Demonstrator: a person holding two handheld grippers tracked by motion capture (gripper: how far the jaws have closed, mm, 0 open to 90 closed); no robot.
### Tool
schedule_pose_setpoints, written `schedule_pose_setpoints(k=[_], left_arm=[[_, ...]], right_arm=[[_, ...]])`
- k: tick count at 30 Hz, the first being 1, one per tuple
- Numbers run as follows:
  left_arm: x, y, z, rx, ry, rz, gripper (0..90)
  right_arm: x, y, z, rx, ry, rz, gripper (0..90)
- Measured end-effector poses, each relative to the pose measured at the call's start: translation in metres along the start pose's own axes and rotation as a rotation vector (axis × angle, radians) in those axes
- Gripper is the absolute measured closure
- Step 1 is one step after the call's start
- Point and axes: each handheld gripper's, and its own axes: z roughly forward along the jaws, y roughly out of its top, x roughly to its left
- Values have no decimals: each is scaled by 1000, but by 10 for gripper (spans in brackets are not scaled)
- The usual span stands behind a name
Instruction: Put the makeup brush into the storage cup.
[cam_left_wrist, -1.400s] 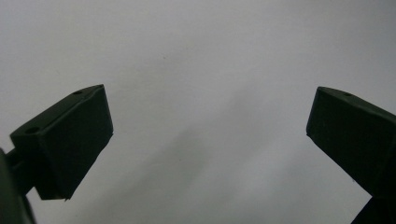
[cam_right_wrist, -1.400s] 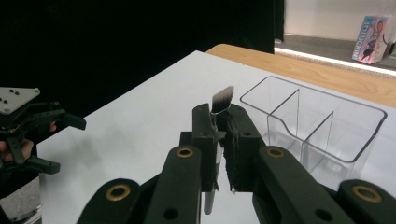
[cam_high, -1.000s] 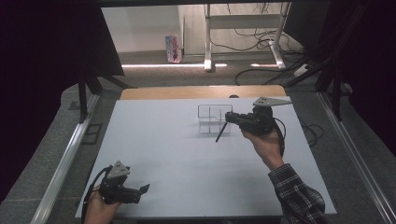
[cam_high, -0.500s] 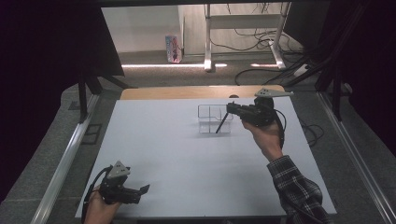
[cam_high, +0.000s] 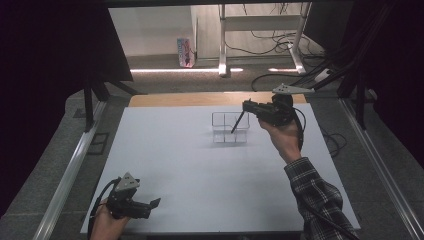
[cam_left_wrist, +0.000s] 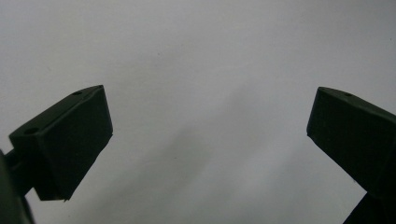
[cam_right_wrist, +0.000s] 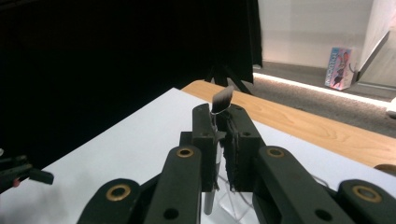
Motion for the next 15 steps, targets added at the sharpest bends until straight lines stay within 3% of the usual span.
schedule_pose_setpoints(k=[15], left_arm=[[0,0,0,4,-2,1,9]], right_arm=[[-9,14,11,-21,-48,-24,834]])
